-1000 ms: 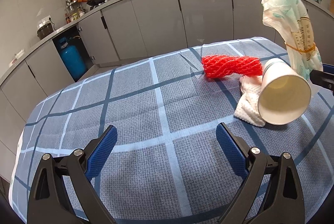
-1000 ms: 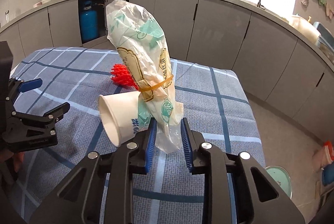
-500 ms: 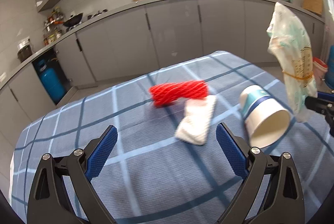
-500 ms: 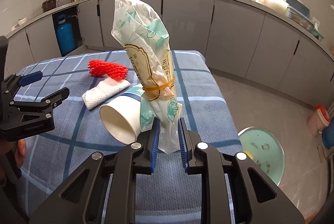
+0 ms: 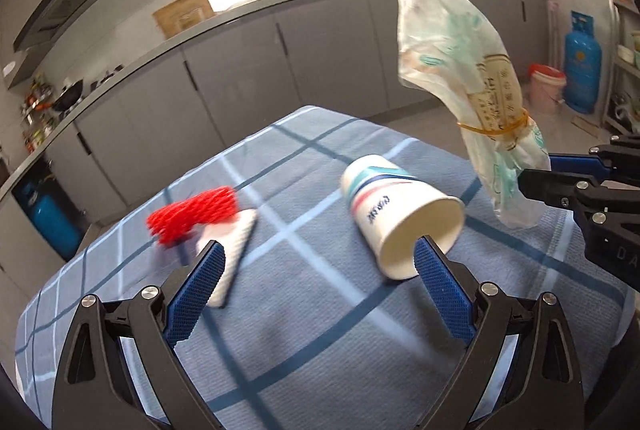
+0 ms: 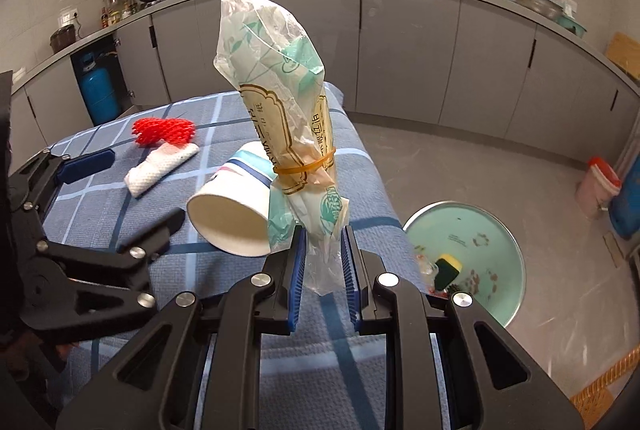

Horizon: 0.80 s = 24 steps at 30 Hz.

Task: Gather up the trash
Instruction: 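Grasp the white paper cup by its rim with the left gripper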

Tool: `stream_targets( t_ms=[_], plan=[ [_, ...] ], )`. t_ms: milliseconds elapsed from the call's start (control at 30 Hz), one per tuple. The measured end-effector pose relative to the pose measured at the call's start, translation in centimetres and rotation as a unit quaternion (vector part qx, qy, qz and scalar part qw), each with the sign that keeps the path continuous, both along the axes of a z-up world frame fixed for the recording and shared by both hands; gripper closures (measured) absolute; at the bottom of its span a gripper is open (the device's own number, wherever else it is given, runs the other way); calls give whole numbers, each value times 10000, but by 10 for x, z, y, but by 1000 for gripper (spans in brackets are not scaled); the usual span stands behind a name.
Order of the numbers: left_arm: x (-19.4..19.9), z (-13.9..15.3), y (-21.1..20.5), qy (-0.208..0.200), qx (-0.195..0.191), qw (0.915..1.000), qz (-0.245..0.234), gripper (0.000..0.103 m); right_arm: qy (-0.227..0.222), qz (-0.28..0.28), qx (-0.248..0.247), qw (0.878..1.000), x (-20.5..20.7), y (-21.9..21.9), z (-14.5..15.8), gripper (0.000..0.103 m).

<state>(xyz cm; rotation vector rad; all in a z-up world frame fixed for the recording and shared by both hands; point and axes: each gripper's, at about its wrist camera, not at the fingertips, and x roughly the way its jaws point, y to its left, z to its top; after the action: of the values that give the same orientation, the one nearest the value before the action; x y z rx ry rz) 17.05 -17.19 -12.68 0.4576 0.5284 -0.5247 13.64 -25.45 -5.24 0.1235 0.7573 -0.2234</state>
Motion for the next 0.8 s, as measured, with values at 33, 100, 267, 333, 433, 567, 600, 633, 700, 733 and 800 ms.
stream_targets(
  t_ms=[33, 100, 267, 333, 433, 567, 600, 633, 700, 733, 800],
  plan=[
    [-1, -2, -8, -34, 21, 10000, -73, 9, -16, -36, 15, 10000, -2, -3, 1, 83],
    [-1, -5, -21, -133, 53, 9998, -156, 9, -50, -88, 37, 9999, -5, -7, 1, 83],
    [10, -11, -39, -70, 89, 9998, -189, 29, -107, -212, 64, 9997, -14, -19, 4, 83],
    [15, -15, -41, 137, 124, 9996, -225, 56, -120, -259, 75, 9996, -17, -22, 4, 83],
    [18, -16, -37, 374, 77, 9990, -222, 89, -140, -321, 91, 9993, -21, -26, 4, 83],
    [18, -7, -22, 518, -41, 9986, -115, 98, -164, -362, 132, 9991, -24, -29, 4, 83],
    [18, -6, -22, 499, -39, 9987, -109, 98, -175, -361, 135, 9991, -24, -29, 5, 83],
    [16, -2, -20, 478, -56, 9988, -108, 98, -185, -357, 137, 9991, -24, -29, 6, 83],
    [14, 4, -16, 439, -73, 9990, -77, 98, -209, -351, 137, 9991, -26, -29, 8, 83],
    [12, 9, -15, 412, -84, 9991, -66, 98, -228, -348, 134, 9990, -27, -28, 9, 83],
    [10, 18, -13, 357, -148, 9992, -45, 98, -255, -350, 118, 9990, -29, -28, 12, 83]
  ],
)
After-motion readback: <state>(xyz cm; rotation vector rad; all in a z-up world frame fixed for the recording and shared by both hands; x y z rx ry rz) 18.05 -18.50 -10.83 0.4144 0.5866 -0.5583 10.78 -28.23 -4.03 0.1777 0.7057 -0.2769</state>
